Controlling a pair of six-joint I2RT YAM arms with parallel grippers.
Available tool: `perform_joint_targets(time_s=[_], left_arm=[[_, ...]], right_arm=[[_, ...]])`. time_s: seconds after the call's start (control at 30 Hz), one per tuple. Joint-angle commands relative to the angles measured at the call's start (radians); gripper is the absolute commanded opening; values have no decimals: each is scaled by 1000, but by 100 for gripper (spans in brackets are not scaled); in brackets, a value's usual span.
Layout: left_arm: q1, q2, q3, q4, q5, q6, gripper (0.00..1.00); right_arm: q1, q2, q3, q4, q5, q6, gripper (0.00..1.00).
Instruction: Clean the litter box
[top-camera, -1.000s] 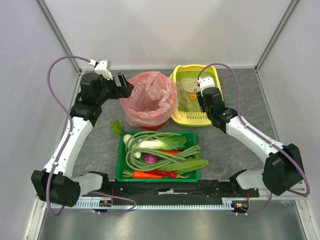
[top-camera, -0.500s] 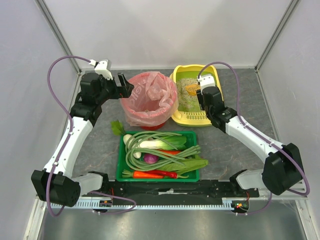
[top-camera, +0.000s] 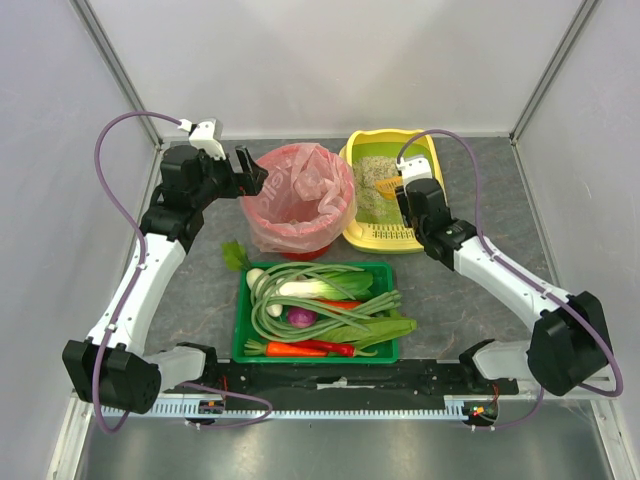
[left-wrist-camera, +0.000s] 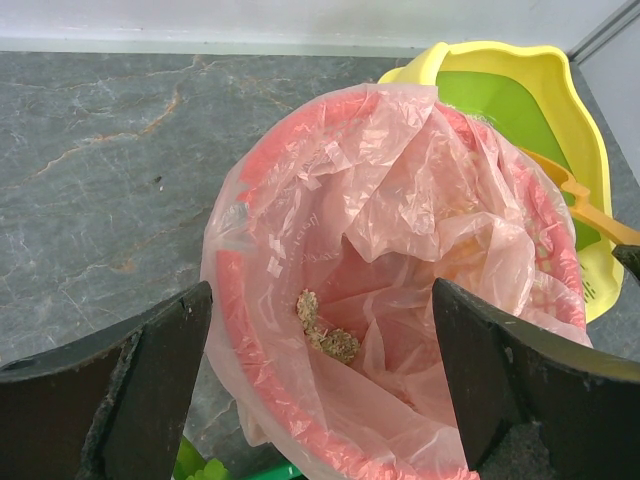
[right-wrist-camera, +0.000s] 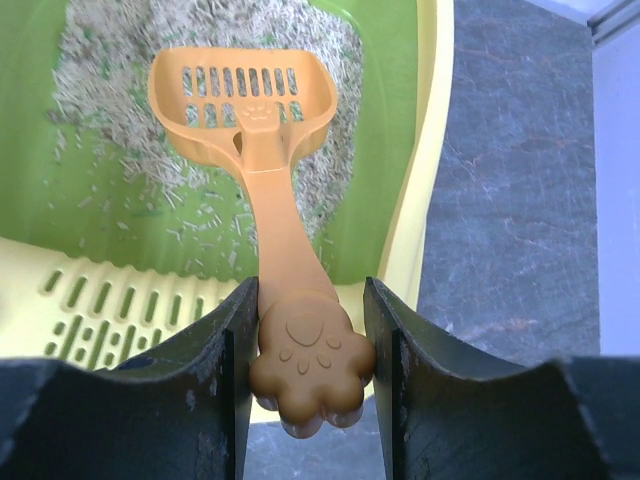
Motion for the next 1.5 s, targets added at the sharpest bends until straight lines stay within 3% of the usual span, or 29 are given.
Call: perform_joint_targets(time_s=[0.0, 0.33, 0.83, 1.47], left_arm=[[7, 0, 9, 32, 7, -15, 97], [7, -10, -4, 23, -1, -5, 97], [8, -7, 24, 7, -39, 16, 97], [8, -14, 53, -23, -24, 13, 97]], right_arm=[[1, 14, 89, -137, 48, 7, 0], [0, 153, 114, -171, 3, 18, 0], [-20, 340, 156, -89, 172, 101, 0], [-105, 413, 33, 457, 68, -65, 0]])
